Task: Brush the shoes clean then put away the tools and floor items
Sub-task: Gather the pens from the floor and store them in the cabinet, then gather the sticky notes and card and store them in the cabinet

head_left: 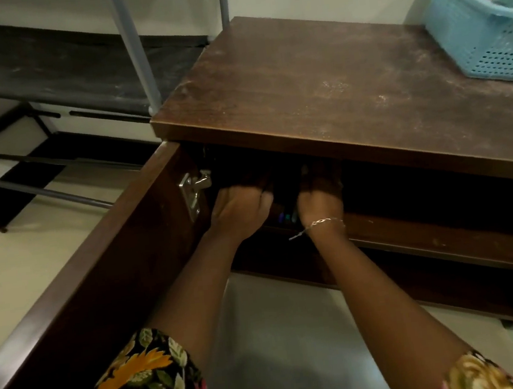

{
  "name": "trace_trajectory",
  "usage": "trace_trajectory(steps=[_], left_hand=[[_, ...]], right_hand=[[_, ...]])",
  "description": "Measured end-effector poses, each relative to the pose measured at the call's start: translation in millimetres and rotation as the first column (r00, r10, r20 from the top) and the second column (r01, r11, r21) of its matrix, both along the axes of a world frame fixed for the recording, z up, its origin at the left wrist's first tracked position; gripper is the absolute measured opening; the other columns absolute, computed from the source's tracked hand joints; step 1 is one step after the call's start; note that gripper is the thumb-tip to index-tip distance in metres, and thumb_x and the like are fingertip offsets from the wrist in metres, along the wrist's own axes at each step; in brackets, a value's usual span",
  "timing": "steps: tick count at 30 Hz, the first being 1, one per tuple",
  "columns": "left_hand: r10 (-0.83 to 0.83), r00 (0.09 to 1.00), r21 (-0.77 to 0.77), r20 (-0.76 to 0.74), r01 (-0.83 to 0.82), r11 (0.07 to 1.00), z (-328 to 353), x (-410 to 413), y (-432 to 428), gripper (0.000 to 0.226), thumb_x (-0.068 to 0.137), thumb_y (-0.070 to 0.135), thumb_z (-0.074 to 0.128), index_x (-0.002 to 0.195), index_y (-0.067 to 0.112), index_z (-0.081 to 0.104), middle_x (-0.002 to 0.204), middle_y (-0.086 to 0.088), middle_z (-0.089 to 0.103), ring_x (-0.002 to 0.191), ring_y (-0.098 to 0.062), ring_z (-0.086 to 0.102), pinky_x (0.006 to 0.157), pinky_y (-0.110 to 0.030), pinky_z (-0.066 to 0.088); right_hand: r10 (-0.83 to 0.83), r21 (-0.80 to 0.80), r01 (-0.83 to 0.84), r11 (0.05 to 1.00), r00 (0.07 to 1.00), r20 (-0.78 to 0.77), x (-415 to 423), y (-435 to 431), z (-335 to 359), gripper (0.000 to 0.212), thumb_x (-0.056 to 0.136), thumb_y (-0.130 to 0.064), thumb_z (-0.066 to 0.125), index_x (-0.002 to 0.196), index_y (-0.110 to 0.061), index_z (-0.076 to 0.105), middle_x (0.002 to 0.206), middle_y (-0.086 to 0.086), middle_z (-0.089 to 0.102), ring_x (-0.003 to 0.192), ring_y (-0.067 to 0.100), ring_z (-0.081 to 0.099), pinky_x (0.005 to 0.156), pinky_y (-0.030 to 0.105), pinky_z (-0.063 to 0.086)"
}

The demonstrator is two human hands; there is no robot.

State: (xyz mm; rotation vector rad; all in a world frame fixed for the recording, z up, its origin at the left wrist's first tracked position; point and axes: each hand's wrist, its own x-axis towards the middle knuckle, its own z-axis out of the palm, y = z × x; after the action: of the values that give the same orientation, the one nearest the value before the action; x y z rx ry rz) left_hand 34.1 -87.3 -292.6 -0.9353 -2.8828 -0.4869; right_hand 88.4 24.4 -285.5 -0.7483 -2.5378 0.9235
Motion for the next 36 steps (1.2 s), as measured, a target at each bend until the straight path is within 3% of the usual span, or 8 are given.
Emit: trace_trajectory(steps=[3,7,14,21,25,29,31,36], left_hand=[[0.037,0.982,0.201,-0.185,0.001,0.98,-9.2,16.5,-2.8,0.044,0.092,0.029,0.029,0.083,0.003,0.064,0.076,-0.014,0.063,0.08,-0.033,0.062,0.086,-0.04,0.043],[0.047,0.953,0.364,-0.299,0.069,0.929,-28.1,48.0,-9.6,0.035,0.093,0.024,0.04,0.121,0.009,0.053,0.122,-0.015,0.057,0.122,-0.032,0.044,0.106,-0.046,0.034],[-0.033,0.996,0.245,-0.082,0.052,0.968,19.8,139.6,-39.5,0.029,0.085,0.018,0.047,0.112,0.013,0.057,0.119,-0.012,0.051,0.118,-0.027,0.041,0.101,-0.038,0.036],[-0.08,0.993,0.033,0.084,0.077,0.996,191.2,202.8,-104.8,0.033,0.081,0.023,0.043,0.111,0.016,0.054,0.109,-0.013,0.064,0.111,-0.025,0.045,0.096,-0.035,0.039],[-0.027,0.981,0.013,0.193,0.025,1.0,312.5,214.6,-162.3,0.036,0.071,0.016,0.063,0.106,0.017,0.054,0.107,-0.009,0.059,0.101,-0.026,0.054,0.074,-0.032,0.054],[0.109,0.973,0.011,0.205,-0.114,0.993,422.3,228.4,-237.7,0.02,0.071,0.023,0.049,0.091,0.02,0.053,0.099,-0.005,0.058,0.086,-0.023,0.061,0.053,-0.025,0.05],[0.163,0.972,-0.005,0.171,-0.165,0.986,454.1,232.0,-274.9,0.02,0.072,0.029,0.043,0.089,0.023,0.05,0.096,-0.002,0.06,0.085,-0.017,0.057,0.049,-0.022,0.048],[0.357,0.91,0.05,0.21,-0.375,0.926,477.1,201.6,-373.2,0.018,0.067,0.036,0.042,0.084,0.03,0.043,0.09,0.004,0.058,0.08,-0.008,0.049,0.042,-0.017,0.045]], right_hand=[[-0.085,-0.089,0.081,0.993,0.995,-0.049,18.5,20.2,3.0,0.034,0.097,-0.006,0.036,0.125,0.009,0.048,0.134,0.024,0.047,0.125,0.035,0.043,0.097,0.027,0.026],[-0.016,0.217,0.07,0.974,0.971,-0.24,37.6,25.9,-11.5,0.033,0.092,-0.015,0.044,0.096,0.013,0.061,0.094,0.033,0.063,0.088,0.046,0.06,0.074,0.043,0.051],[0.264,0.252,-0.241,0.937,0.963,-0.058,142.3,-14.7,-1.9,0.039,0.098,-0.041,0.026,0.117,-0.014,0.047,0.123,0.014,0.044,0.111,0.028,0.046,0.093,0.035,0.037],[0.294,0.127,-0.316,0.94,0.942,0.165,192.9,-84.4,182.7,0.048,0.097,-0.049,0.012,0.113,-0.022,0.047,0.117,0.005,0.042,0.105,0.02,0.048,0.079,0.034,0.054],[0.377,0.168,-0.425,0.889,0.89,0.256,193.8,-118.4,320.9,0.054,0.098,-0.046,0.012,0.104,-0.016,0.057,0.108,0.01,0.059,0.088,0.025,0.065,0.069,0.03,0.056],[0.515,0.167,-0.565,0.808,0.815,0.266,191.0,-158.5,433.9,0.017,0.084,-0.031,0.056,0.094,-0.017,0.061,0.099,0.008,0.059,0.074,0.022,0.065,0.058,0.027,0.055],[0.593,0.188,-0.645,0.74,0.759,0.271,181.8,-185.5,470.6,0.031,0.064,-0.02,0.081,0.088,-0.018,0.061,0.091,0.006,0.059,0.066,0.019,0.064,0.052,0.021,0.052],[0.696,0.296,-0.759,0.58,0.651,0.304,127.6,-284.8,498.9,0.035,0.055,-0.033,0.08,0.082,-0.026,0.059,0.08,-0.004,0.059,0.05,0.015,0.058,0.045,0.019,0.051]])
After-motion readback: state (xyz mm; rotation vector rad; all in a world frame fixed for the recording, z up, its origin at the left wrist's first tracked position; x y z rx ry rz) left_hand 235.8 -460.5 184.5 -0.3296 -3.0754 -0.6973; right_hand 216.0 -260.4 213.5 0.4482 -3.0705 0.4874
